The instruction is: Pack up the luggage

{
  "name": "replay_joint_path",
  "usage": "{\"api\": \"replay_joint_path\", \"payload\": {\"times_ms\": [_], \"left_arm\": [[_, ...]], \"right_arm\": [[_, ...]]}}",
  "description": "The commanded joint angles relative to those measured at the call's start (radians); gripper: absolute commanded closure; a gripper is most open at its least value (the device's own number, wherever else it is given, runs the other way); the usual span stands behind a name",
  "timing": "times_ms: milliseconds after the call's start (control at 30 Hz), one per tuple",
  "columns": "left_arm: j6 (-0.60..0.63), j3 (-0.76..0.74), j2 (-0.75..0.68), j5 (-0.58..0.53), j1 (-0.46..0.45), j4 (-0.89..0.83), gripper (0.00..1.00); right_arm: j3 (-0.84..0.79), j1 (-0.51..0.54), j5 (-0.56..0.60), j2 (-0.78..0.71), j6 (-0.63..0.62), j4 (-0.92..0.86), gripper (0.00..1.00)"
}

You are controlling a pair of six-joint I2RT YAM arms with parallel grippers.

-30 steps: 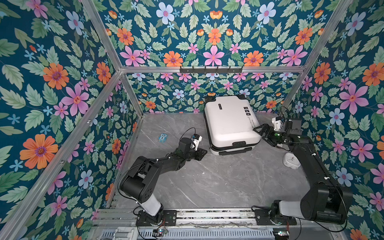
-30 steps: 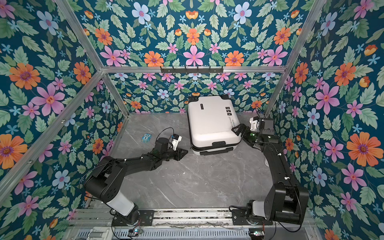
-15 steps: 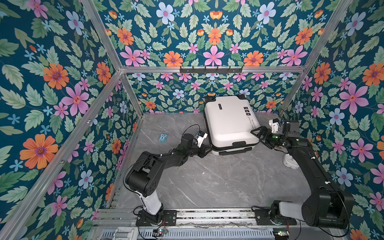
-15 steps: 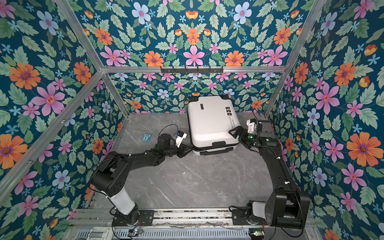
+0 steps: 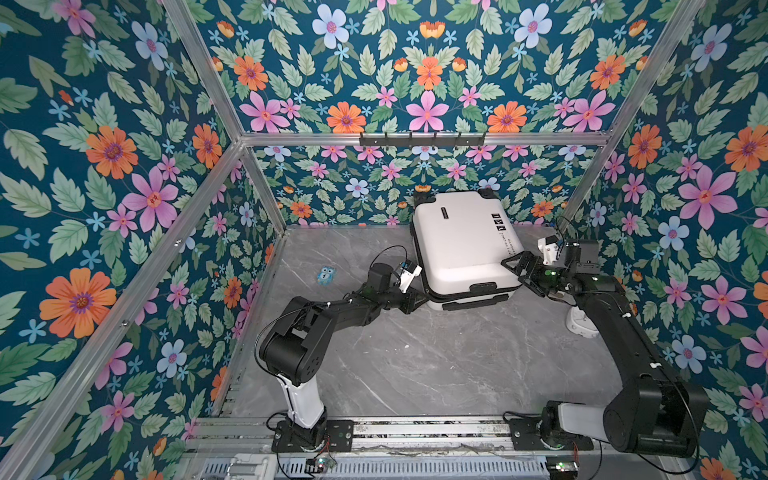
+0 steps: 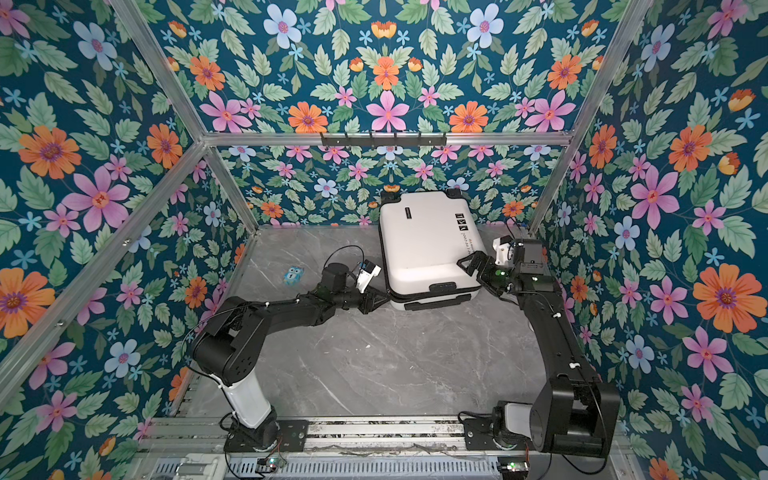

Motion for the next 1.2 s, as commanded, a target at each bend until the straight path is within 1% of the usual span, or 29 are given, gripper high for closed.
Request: {"api": "replay_joint_path", "payload": {"times_ms": [0, 167, 333, 500, 600, 667, 733, 900, 1033, 1167], "left_arm": [[0.008, 0.006, 0.016, -0.065, -0.006, -0.018, 0.80], [-0.011, 0.000, 0.022, -0.085, -0.018, 0.006, 0.93], [-0.039, -0.017, 0.015, -0.098, -0.018, 0.047, 1.00], [-0.053, -0.027, -0.001, -0.105, -0.018, 0.070, 1.00], [-0.049, -0.033, -0.013, -0.106, -0.018, 0.063, 1.00], [-0.033, -0.035, -0.021, -0.115, -0.021, 0.038, 1.00], [-0.009, -0.033, -0.029, -0.136, -0.029, 0.002, 1.00], [0.061, -0.004, -0.023, -0.221, -0.069, -0.097, 1.00], [0.074, -0.009, -0.031, -0.278, -0.087, -0.103, 1.00], [0.079, -0.040, -0.058, -0.304, -0.090, -0.067, 1.00]], "right_arm": [[0.007, 0.000, -0.001, -0.003, -0.002, -0.004, 0.04], [0.006, 0.001, 0.002, -0.004, -0.004, -0.005, 0.04], [0.006, 0.000, 0.005, -0.002, -0.003, -0.002, 0.04], [-0.006, 0.000, 0.016, -0.005, -0.008, -0.002, 0.05], [-0.017, -0.003, 0.068, -0.014, -0.019, -0.016, 0.05], [-0.037, -0.032, 0.088, -0.017, -0.016, -0.004, 0.05], [-0.062, -0.077, 0.065, -0.015, 0.010, 0.035, 0.03], [-0.127, -0.180, -0.048, -0.003, 0.121, 0.210, 0.02], [-0.122, -0.207, -0.088, 0.044, 0.180, 0.296, 0.02], [-0.122, -0.218, -0.138, 0.108, 0.260, 0.434, 0.02]]}}
